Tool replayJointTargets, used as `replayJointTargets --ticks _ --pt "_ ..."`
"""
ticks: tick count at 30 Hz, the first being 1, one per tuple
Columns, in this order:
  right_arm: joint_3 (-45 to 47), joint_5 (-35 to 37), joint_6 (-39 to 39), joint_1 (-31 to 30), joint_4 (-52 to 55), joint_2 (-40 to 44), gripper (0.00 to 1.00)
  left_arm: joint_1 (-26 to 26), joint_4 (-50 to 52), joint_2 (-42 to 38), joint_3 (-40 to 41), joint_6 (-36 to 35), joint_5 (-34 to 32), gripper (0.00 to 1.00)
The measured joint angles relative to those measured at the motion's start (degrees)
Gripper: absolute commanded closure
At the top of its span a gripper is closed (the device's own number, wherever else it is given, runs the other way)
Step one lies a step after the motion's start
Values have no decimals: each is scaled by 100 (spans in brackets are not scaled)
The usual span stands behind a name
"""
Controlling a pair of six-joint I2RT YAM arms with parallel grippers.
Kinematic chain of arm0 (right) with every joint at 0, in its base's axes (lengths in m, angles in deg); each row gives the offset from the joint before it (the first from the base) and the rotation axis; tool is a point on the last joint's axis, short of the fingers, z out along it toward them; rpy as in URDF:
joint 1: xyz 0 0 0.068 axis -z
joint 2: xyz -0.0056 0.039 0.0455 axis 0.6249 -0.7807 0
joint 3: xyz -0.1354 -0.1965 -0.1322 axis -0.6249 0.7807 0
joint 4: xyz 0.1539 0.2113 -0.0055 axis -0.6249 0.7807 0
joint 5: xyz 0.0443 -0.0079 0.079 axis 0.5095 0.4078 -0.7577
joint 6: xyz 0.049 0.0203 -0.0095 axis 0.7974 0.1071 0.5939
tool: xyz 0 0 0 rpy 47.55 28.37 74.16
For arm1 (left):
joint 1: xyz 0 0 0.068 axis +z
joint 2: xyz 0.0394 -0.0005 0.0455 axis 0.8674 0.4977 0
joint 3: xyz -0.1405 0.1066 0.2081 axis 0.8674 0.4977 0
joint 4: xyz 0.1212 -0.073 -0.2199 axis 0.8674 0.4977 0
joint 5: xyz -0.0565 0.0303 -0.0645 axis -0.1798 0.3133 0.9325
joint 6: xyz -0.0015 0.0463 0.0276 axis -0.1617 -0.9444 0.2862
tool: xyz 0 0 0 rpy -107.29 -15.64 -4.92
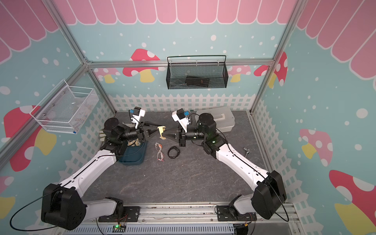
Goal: Put the watch into the storage box
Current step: Place the watch in the storage box.
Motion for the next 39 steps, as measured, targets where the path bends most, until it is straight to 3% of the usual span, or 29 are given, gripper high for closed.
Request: replayJointTargets --ticks 16,27,32,35,37,39 --pt "-203 -11 9 160 -76 -179 100 -17 -90 72 0 90 170 58" --pt "-221 -219 328 55 -369 -437 100 -17 -127 109 0 149 190 63" --pt "-221 -271 466 17 -511 -557 100 -17 -140 138 -2 216 214 80" --pt "-221 -280 527 17 -527 -592 100 -20 -168 170 -4 240 243 99" --pt "-221 -275 562 17 -525 -616 100 -22 -177 188 -4 243 251 100" --pt "-221 -264 573 17 -525 -621 90 -22 -162 195 -4 227 251 100"
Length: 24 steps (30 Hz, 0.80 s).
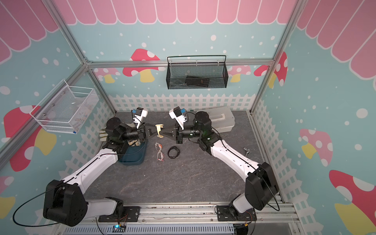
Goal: Put the watch into the storage box
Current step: Place the watch in the storage box.
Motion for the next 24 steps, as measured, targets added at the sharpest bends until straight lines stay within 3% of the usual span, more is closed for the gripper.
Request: replayJointTargets --ticks 1,3,6,11,15,20,24 --pt "0 4 0 0 0 0 86 -2 13 2 0 -17 -2 100" --pt "2 26 -31 0 24 0 55 0 160 0 -9 -114 -26 100" --pt "2 114 -210 0 175 9 26 9 505 -2 -13 -332 -151 100" --pt "118 481 -553 17 634 173 9 162 988 -66 -15 -612 -566 100" --pt "256 960 -822 155 1108 470 3 398 1497 -280 -15 -920 -1226 100" --pt "280 1978 -1432 356 2124 896 1 717 3051 -389 -424 -1464 -3340 100" --pt "278 2509 -1829 380 2922 804 1 1290 4275 83 -1088 -1519 -5018 100"
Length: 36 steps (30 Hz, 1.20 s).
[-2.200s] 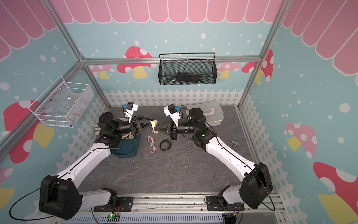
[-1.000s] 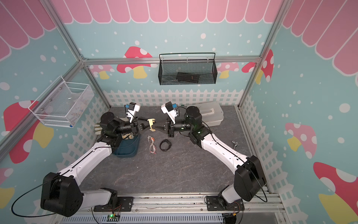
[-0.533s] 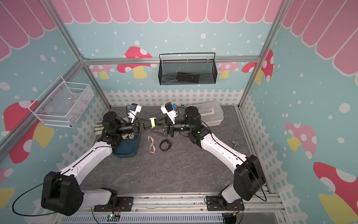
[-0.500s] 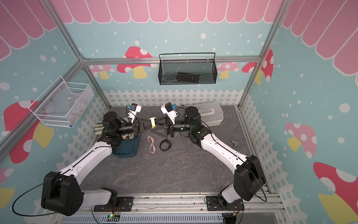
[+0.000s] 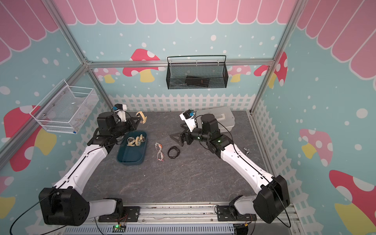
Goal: Put the watch into the storage box
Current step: Place the watch in the storage box.
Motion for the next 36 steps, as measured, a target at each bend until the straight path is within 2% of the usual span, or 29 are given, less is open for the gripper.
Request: replayJointTargets --ticks 2,5,14,30,34,36 --pt "13 173 -149 0 352 -181 2 273 492 466 -319 0 -651 100" --pt "92 374 -330 0 758 -448 2 382 1086 1108 -516 -7 -1316 100" --pt "-101 800 -769 -127 1753 -1327 6 404 2044 2229 -693 -66 -2057 100" --pt "-245 1228 -1034 -195 2212 -1373 5 501 2323 2636 -866 -111 -2249 100" --pt "-278 1257 -1058 -195 2258 -1384 5 501 2391 2667 -876 -131 -2251 95" --pt "-308 1266 -1067 -195 2267 -1386 5 501 2406 2667 -892 -133 -2253 86"
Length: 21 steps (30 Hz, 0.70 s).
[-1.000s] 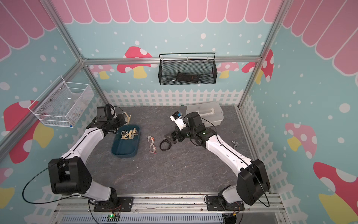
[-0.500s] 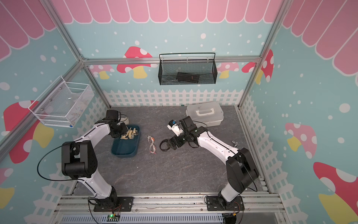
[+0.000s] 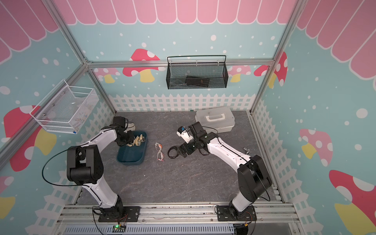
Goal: Put the watch into the storage box
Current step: Place the watch in the storage box.
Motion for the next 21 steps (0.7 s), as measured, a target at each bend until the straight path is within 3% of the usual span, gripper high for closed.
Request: replayJointTargets --ticks 5,8,16,21 --pt "-7 33 -20 0 22 -2 5 7 28 0 -20 -24 -42 69" --pt "-11 48 -39 -4 31 -59 6 11 37 -13 -22 -37 -42 65" --pt "-542 398 -184 -448 127 -859 22 -24 85 -647 -52 -37 149 62" --pt "-868 595 -372 -761 221 -1237 36 -151 -238 -1399 -48 -39 833 60"
